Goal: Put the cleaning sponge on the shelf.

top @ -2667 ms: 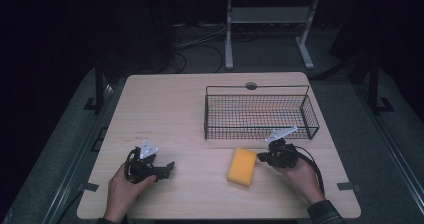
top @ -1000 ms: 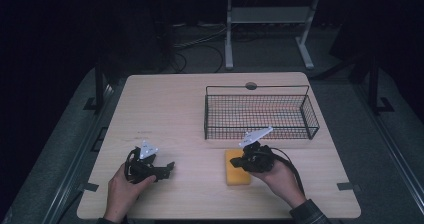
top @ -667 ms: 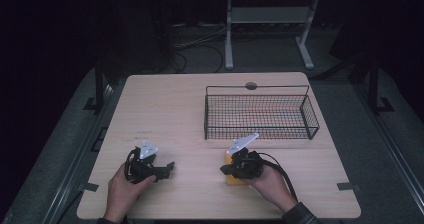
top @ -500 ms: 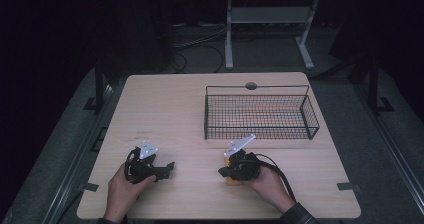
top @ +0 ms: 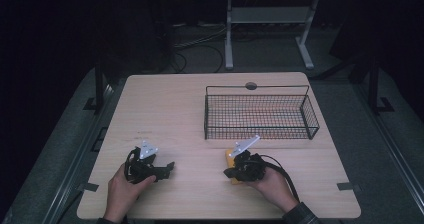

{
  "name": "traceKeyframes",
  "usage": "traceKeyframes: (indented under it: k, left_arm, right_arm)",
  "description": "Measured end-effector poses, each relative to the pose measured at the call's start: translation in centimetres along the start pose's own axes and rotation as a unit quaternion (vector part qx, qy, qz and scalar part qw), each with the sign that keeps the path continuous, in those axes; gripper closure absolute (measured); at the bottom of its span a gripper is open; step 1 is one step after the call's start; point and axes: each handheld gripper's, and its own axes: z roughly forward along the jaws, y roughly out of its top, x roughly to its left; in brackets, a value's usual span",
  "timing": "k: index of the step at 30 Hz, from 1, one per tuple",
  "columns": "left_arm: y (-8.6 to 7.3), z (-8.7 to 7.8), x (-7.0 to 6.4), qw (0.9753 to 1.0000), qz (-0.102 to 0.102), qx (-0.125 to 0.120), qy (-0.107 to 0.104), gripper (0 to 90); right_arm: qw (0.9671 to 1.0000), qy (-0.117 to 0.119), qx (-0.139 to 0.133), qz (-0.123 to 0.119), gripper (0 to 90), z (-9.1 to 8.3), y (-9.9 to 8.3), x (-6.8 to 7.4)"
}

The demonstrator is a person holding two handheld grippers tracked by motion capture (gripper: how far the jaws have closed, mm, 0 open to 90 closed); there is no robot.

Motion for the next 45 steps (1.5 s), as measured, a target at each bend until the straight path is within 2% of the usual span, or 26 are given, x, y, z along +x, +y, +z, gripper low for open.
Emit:
traceKeyframes:
  k: [15, 22, 31, 35, 38, 42, 45]
  left_arm:
    - [0.0, 0.0, 0.0, 1.0000, 0.000, 0.000, 0.000, 13.4]
    - [0.0, 0.0, 0.0, 1.0000, 0.000, -0.001, 0.000, 13.4]
    - [0.0, 0.0, 0.0, 1.0000, 0.000, 0.000, 0.000, 13.4]
    - [0.0, 0.0, 0.0, 1.0000, 0.000, 0.000, 0.000, 13.4]
    - [0.0, 0.0, 0.0, 1.0000, 0.000, 0.000, 0.000, 13.4]
    - [0.0, 0.0, 0.0, 1.0000, 0.000, -0.001, 0.000, 13.4]
    - [0.0, 0.0, 0.0, 1.0000, 0.000, -0.001, 0.000, 13.4]
  right_arm:
    - [0.9996, -0.019, 0.000, 0.022, 89.6, -1.7, -1.7, -1.3]
    - [0.9988, -0.033, -0.002, 0.037, 89.6, -2.8, -2.5, -2.4]
    - [0.9987, -0.031, -0.001, 0.041, 89.5, -3.4, -3.0, -3.0]
    - [0.9991, -0.025, 0.001, 0.035, 86.1, -3.8, -2.6, -2.9]
    - [0.9990, -0.029, -0.002, 0.033, 82.9, -4.4, -2.2, -2.9]
    - [0.9990, -0.031, 0.000, 0.033, 74.4, -4.9, -1.9, -3.1]
    - [0.9984, -0.046, 0.002, 0.033, 69.0, -5.4, -1.5, -3.3]
